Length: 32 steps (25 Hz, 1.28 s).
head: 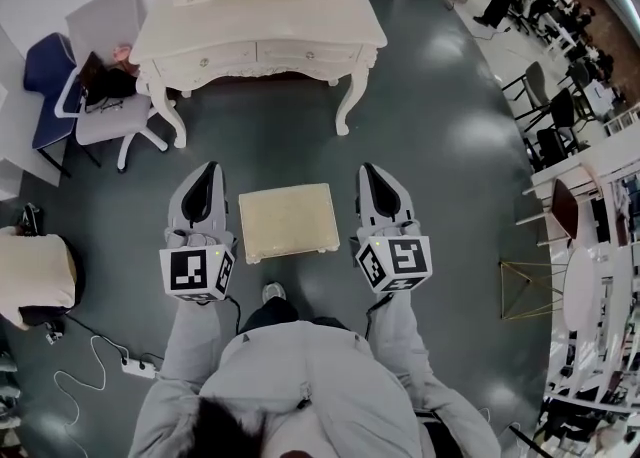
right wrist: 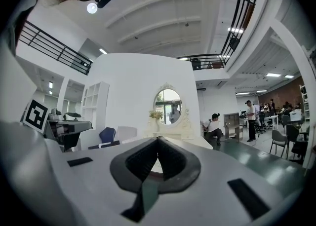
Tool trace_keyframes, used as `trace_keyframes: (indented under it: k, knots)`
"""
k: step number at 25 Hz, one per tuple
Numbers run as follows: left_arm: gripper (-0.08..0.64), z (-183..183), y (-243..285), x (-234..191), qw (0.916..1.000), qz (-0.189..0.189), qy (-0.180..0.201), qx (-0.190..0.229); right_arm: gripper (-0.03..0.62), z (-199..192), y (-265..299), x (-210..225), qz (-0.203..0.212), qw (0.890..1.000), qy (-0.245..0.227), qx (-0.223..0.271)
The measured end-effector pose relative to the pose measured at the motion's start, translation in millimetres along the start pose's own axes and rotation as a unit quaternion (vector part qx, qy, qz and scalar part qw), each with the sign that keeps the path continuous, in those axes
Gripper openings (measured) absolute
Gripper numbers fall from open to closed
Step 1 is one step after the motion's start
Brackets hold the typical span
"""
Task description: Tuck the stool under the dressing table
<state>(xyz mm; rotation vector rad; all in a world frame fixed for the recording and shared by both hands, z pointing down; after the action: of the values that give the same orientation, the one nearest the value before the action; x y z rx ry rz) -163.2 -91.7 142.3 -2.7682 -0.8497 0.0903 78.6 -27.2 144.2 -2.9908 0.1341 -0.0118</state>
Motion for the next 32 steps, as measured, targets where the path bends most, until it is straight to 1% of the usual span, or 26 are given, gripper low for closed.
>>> trace_keyframes:
  k: [10,16,20,27,32]
  knots:
    - [0.009,-58,11,-10,0.9979,-0.023,-0.019,-0.058,0.003,-59,17,-3,-0.014,0.998,0.013,-0.067]
    - [0.009,-99,4,-4,0.9943,-0.027,-0.03,-0.099,0.003,-104,8,-2,-0.014,0.992,0.029,-0.12]
    - [0.009,-124,-4,4,0.9923,-0.031,-0.032,-0.116,0.003,-133,3,0,-0.008,0.988,0.033,-0.152]
    - [0.012,-166,-32,25,0.9876,-0.02,-0.04,-0.151,0.003,-181,-18,6,0.01,0.979,0.041,-0.2]
    - [0.012,-196,-60,40,0.9827,-0.002,-0.039,-0.181,0.003,-220,-46,12,0.015,0.969,0.057,-0.239]
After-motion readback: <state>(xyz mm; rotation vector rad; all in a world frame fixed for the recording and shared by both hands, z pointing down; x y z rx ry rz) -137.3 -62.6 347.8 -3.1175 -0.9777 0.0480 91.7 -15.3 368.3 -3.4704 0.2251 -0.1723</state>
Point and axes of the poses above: the fingertips, and each gripper's own axes: y forward along the fingers, x to its right, z out of its top, the point moved 2 cm from there along -y, backward along the fingers, and after that the axes turned 11 degrees about x, right-handed, at the moved point
